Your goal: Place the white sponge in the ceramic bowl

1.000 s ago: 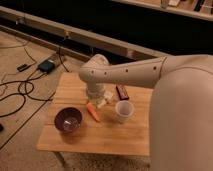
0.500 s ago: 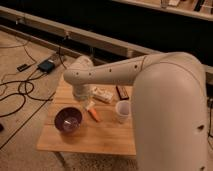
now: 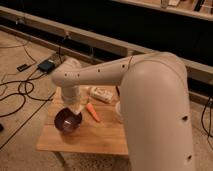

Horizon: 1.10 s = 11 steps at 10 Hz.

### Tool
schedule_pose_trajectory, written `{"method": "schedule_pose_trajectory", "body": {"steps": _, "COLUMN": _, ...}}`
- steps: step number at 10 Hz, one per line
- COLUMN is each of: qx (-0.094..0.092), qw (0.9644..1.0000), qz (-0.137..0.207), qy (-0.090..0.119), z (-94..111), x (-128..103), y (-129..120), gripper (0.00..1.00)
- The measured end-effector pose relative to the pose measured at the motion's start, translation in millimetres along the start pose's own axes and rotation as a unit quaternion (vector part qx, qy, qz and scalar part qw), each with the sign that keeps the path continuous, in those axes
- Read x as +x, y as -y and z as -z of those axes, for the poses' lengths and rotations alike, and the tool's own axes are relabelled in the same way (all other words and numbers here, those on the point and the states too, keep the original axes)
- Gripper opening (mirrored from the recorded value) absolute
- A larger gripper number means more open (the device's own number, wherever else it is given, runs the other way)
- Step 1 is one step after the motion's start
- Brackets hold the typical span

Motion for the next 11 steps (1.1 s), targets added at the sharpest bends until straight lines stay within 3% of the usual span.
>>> {"method": "schedule_pose_trajectory", "body": {"steps": 4, "qx": -0.051, "qw": 0.9975, "qz": 0.041, "qy": -0.026, "z": -14, "x": -2, "y": -31, "gripper": 0.00}}
{"method": "schedule_pose_trajectory", "body": {"steps": 8, "qx": -0.087, "qw": 0.9939, "qz": 0.050, "qy": -0.046, "z": -23, "x": -4, "y": -34, "gripper": 0.02}}
{"method": "schedule_pose_trajectory", "body": {"steps": 9, "qx": -0.090, "qw": 0.9935, "qz": 0.051, "qy": -0.048, "z": -24, "x": -4, "y": -31, "gripper": 0.07}}
{"method": "schedule_pose_trajectory", "body": {"steps": 11, "qx": -0.095, "qw": 0.9928, "qz": 0.052, "qy": -0.052, "z": -23, "x": -6, "y": -25, "gripper": 0.27}}
